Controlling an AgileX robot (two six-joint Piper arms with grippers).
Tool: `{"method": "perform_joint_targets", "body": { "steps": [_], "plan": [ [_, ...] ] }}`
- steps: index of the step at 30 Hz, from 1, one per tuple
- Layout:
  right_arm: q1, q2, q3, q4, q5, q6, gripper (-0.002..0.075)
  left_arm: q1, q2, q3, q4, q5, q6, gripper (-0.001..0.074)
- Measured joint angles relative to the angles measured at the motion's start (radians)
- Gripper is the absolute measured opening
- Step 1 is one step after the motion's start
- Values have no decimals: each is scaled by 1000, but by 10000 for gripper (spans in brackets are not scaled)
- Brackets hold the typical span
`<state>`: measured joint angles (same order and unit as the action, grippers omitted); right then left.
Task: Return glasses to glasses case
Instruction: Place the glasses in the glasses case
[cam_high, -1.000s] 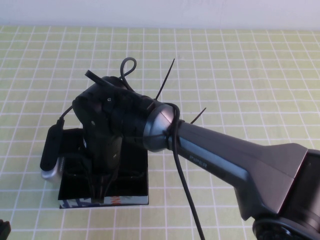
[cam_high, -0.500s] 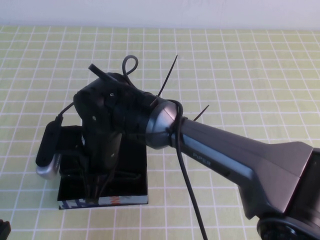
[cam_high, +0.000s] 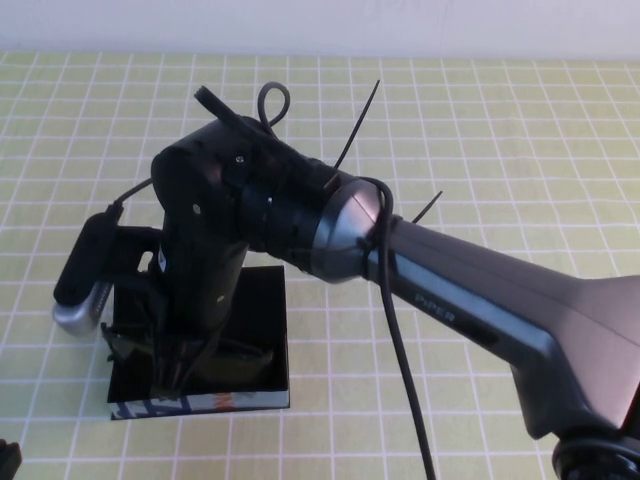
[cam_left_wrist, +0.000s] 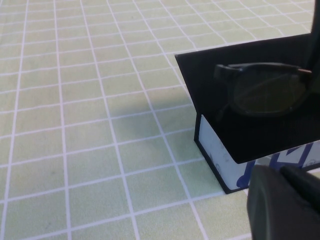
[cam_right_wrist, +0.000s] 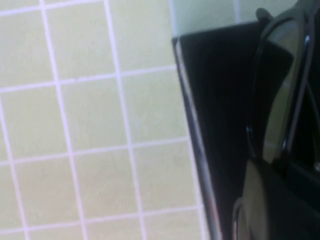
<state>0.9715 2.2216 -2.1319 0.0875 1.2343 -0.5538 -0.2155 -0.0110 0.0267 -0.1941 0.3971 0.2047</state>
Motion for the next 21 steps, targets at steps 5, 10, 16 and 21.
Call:
{"method": "perform_joint_targets", "body": {
  "steps": [5, 10, 16, 21],
  "plan": [
    [0, -6, 63, -4, 0, -36, 2, 0, 0, 0, 0, 0, 0, -4],
    [0, -6, 82, -18, 0, -63, 2, 0, 0, 0, 0, 0, 0, -4],
    [0, -6, 82, -24, 0, -82, 2, 0, 0, 0, 0, 0, 0, -4],
    [0, -2, 82, -24, -2, -86, 2, 0, 0, 0, 0, 0, 0, -4]
  ]
}}
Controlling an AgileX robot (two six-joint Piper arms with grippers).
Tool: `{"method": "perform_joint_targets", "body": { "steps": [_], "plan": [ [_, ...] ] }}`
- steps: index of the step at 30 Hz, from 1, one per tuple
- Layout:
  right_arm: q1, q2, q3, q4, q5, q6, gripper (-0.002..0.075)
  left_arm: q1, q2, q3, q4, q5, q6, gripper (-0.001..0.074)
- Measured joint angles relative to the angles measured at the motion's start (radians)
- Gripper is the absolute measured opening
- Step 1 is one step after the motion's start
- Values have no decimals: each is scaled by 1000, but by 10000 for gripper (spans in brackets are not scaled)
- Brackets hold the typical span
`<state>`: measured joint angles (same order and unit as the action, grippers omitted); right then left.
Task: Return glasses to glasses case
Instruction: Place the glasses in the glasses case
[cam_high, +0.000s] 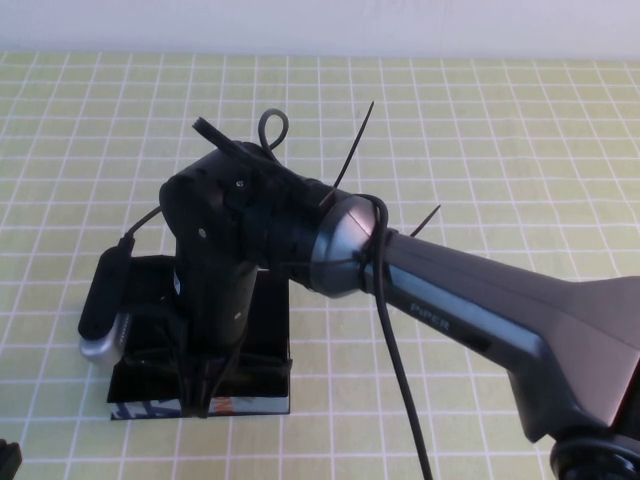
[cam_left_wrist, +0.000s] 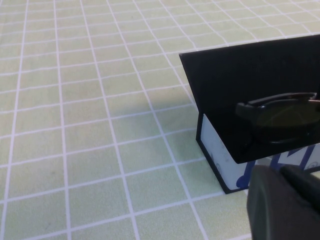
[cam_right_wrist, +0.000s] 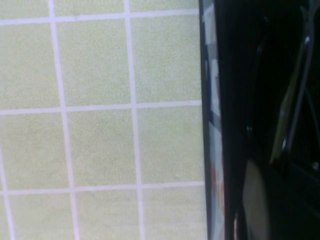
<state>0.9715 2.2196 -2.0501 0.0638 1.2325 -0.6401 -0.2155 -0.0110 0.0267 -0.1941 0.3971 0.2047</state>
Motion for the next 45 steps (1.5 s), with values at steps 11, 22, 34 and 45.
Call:
{"method": "perform_joint_targets", "body": {
  "steps": [11, 22, 34, 45],
  "plan": [
    [0, 32, 0, -1, -6, 0, 2, 0, 0, 0, 0, 0, 0, -4],
    [4, 34, -7, -17, -6, -2, 2, 0, 0, 0, 0, 0, 0, -4],
    [20, 40, -36, -50, -6, -2, 2, 0, 0, 0, 0, 0, 0, -4],
    [26, 54, -36, -52, -6, -2, 2, 0, 0, 0, 0, 0, 0, -4]
  ]
}}
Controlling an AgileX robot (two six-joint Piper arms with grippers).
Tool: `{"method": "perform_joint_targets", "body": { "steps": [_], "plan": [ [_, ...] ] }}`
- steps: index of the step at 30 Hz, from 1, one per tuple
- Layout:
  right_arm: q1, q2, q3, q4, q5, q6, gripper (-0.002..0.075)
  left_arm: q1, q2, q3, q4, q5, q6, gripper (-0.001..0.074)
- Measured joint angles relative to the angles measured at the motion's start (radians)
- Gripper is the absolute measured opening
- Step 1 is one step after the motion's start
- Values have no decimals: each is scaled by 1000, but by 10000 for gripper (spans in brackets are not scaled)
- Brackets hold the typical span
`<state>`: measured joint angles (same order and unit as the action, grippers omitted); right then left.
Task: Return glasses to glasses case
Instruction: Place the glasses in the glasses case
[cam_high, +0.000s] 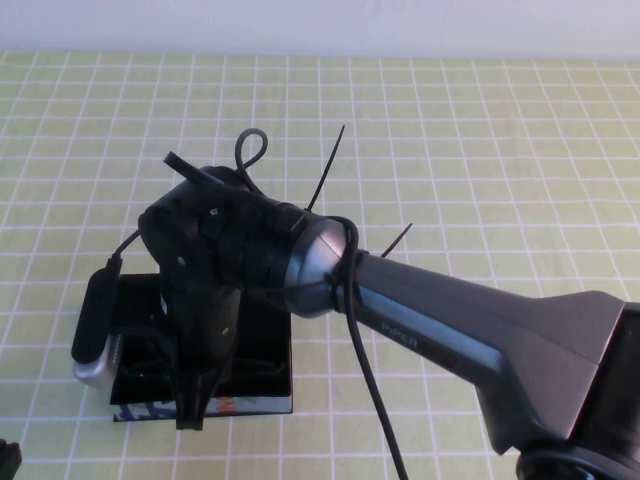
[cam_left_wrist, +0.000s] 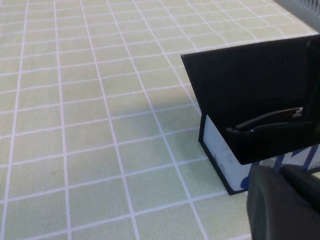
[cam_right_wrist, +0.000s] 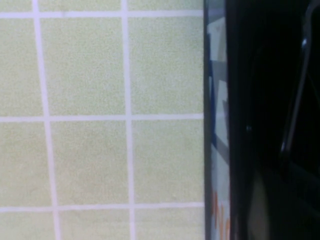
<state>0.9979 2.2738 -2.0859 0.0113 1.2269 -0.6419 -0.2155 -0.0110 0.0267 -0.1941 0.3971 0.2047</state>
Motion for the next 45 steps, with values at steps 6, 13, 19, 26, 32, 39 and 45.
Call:
{"method": "perform_joint_targets", "body": {
  "steps": [6, 13, 19, 26, 32, 39, 45],
  "plan": [
    [0, 4, 0, -2, 0, 19, 152, 0, 0, 0, 0, 0, 0, -4],
    [0, 1, 0, -11, 0, 45, 397, 0, 0, 0, 0, 0, 0, -4],
    [0, -27, 0, -18, 0, 47, 367, 0, 0, 0, 0, 0, 0, -4],
    [0, -56, 0, -37, 0, 92, 353, 0, 0, 0, 0, 0, 0, -4],
    [0, -134, 0, -76, 4, 221, 251, 0, 0, 0, 0, 0, 0, -4],
    [-26, -195, 0, -179, 8, 247, 10, 0, 0, 0, 0, 0, 0, -4],
    [-154, -197, 0, -122, 12, 251, -10, 0, 0, 0, 0, 0, 0, -4]
  ]
}}
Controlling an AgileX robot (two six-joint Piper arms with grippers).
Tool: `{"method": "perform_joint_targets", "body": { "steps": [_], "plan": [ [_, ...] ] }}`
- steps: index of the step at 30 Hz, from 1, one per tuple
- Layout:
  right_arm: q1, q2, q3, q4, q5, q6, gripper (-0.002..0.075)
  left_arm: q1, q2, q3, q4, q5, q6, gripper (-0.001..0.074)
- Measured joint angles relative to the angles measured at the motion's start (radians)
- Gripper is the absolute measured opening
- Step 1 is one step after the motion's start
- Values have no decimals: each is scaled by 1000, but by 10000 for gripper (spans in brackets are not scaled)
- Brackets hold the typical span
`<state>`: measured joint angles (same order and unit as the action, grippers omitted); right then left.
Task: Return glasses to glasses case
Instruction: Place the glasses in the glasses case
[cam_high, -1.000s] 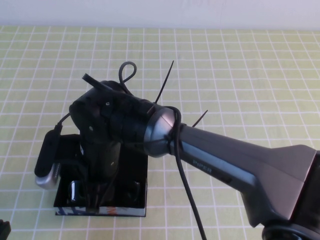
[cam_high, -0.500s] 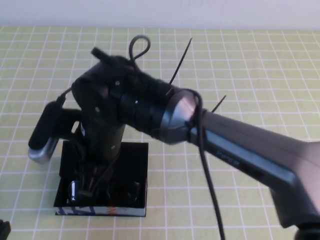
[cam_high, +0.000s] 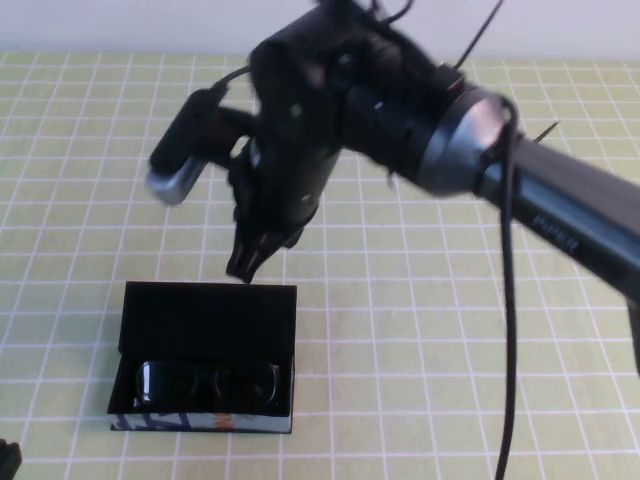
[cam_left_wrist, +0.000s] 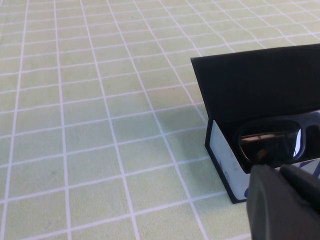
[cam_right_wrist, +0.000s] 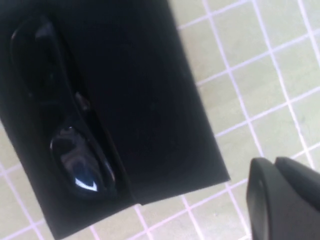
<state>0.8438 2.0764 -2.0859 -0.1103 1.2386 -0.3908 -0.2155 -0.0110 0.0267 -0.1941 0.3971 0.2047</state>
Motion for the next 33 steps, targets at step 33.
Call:
{"method": "perform_joint_targets", "body": {
  "steps": [33],
  "plan": [
    [-210, 0, 0, 413, 4, 18, -11, -1, 53, -63, -586, -254, -128, -4]
  ]
}}
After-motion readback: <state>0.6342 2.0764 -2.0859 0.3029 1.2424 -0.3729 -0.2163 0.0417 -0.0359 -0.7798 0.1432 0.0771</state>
